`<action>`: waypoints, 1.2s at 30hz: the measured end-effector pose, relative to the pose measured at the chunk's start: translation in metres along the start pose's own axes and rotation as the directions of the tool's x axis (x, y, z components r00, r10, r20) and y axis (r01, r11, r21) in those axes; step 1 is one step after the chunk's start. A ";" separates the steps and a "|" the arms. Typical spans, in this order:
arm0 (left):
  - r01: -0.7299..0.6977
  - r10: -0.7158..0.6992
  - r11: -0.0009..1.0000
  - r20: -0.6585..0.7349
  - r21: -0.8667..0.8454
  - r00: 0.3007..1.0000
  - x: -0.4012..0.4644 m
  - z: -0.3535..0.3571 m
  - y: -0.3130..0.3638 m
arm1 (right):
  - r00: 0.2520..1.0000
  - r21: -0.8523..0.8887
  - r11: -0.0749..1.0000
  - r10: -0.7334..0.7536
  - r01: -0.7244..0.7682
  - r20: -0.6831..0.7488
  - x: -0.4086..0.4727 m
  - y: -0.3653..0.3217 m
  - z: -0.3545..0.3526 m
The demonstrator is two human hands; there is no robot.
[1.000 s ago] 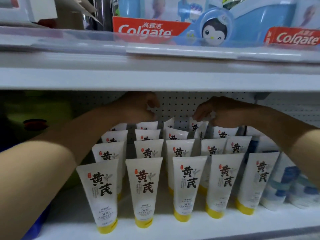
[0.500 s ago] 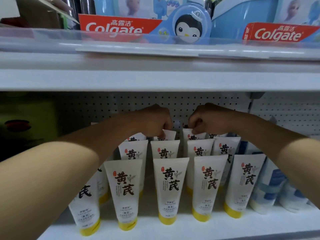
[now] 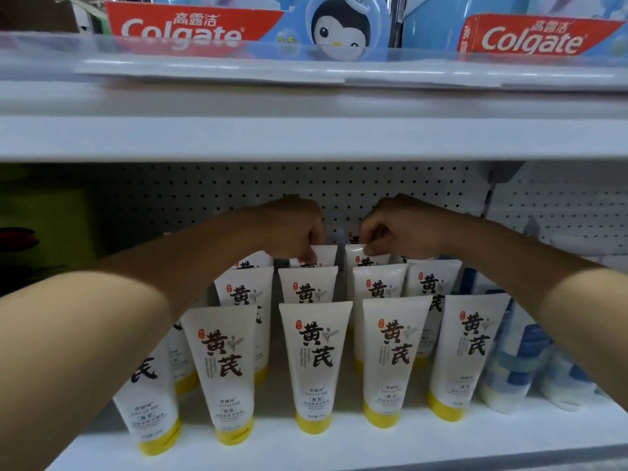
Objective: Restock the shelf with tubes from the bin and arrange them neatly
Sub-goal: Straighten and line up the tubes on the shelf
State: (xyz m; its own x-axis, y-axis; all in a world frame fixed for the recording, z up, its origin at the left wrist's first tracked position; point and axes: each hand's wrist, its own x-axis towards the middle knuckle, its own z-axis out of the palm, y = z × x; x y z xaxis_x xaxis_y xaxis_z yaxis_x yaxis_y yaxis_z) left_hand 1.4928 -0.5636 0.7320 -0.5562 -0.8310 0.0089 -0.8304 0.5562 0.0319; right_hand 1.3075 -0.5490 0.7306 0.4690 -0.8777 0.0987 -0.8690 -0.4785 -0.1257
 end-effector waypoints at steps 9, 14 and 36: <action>0.011 -0.037 0.977 -0.118 -0.213 0.992 0.002 -0.012 0.006 | 0.968 0.071 0.979 0.200 -0.191 -0.149 -0.014 0.031 -0.030; 0.042 -0.076 0.968 -0.129 -0.248 0.989 0.005 -0.016 0.012 | 0.975 -0.069 0.974 0.219 -0.216 0.039 -0.019 0.041 -0.020; 0.267 -0.267 0.963 -0.008 0.024 0.964 0.033 -0.006 -0.022 | 0.971 0.029 0.996 0.088 -0.084 -0.220 -0.015 0.039 -0.029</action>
State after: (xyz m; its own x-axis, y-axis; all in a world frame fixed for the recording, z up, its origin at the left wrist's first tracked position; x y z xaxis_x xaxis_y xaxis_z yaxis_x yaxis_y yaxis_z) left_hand 1.4930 -0.6028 0.7376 -0.3141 -0.9493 0.0078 -0.9493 0.3142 0.0094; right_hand 1.2616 -0.5534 0.7524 0.3444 -0.8888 0.3023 -0.9004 -0.4039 -0.1619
